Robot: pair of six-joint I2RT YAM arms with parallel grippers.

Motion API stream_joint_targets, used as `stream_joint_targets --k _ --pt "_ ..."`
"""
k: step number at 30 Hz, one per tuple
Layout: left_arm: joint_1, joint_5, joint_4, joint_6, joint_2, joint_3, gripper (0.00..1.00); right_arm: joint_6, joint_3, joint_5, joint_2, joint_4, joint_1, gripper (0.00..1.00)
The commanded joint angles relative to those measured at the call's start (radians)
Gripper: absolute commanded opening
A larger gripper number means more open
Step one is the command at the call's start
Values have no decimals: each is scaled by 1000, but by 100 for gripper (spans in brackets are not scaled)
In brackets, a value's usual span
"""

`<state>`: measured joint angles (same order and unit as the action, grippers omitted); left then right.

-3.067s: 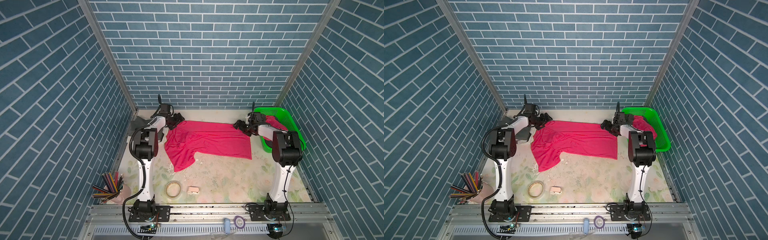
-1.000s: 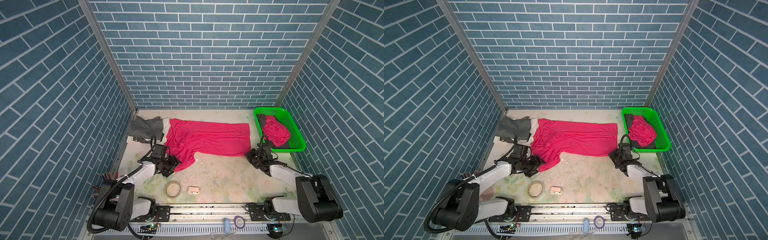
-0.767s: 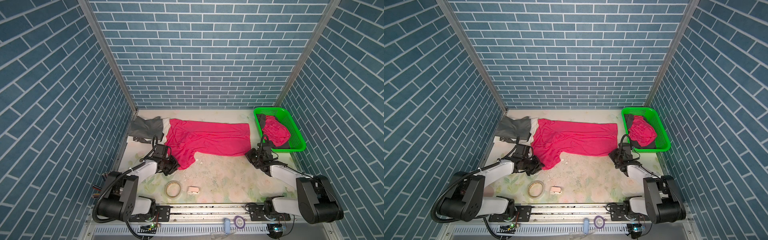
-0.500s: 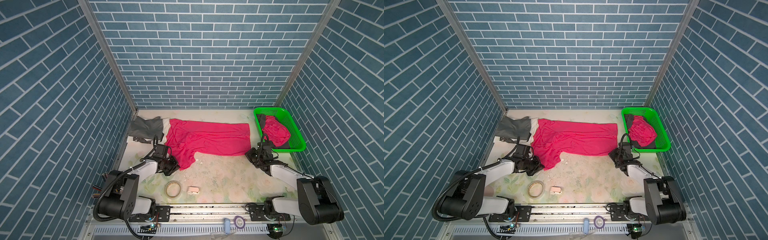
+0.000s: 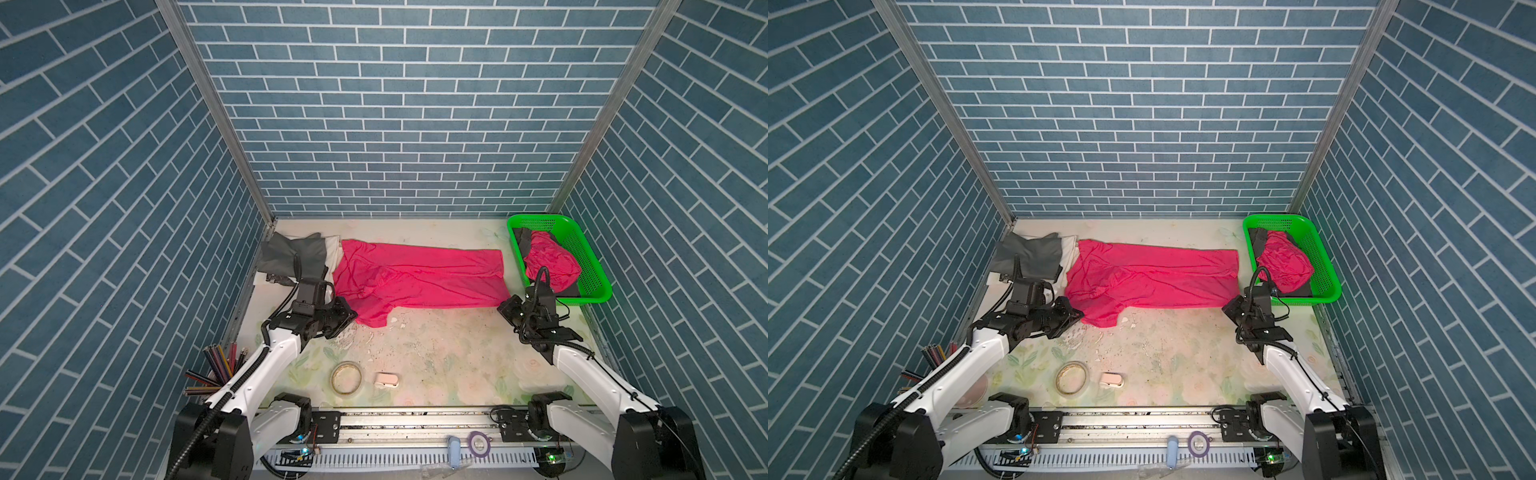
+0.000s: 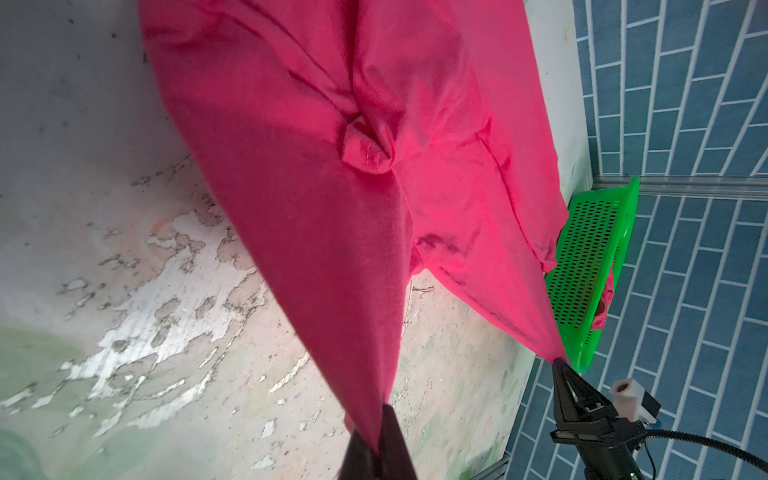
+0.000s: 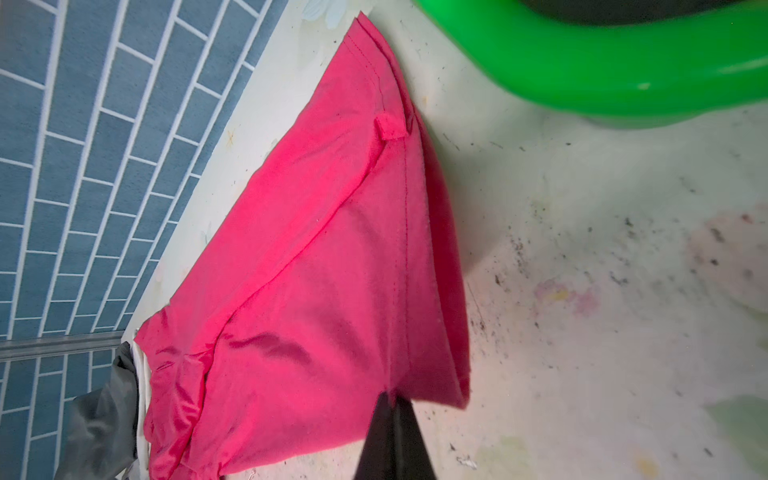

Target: Fold and stack the t-shirts

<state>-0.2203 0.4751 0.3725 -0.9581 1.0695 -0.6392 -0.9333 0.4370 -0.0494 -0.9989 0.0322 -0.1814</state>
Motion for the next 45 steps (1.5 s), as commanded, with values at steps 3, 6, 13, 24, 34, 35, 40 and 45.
stream_joint_targets --k 3,6,13,24,34,35,40,45 --pt "17 -21 36 4 18 -87 0 77 13 37 -7 40 23 1" --pt "29 -11 5 24 100 -159 0 105 80 2 -111 28 50 1" --pt "47 14 -25 98 357 -355 0 171 247 -79 -362 1 90 1" --pt "84 69 -57 152 643 -572 0 232 399 -118 -605 -11 147 1" --pt "128 114 -118 133 797 -631 0 280 494 -144 -671 37 161 4" --pt "130 119 -123 133 804 -636 0 279 494 -147 -667 38 160 5" --pt "131 127 -128 133 839 -699 0 281 491 -132 -674 47 159 6" --pt "131 146 -161 108 858 -747 0 272 465 -85 -667 50 125 8"
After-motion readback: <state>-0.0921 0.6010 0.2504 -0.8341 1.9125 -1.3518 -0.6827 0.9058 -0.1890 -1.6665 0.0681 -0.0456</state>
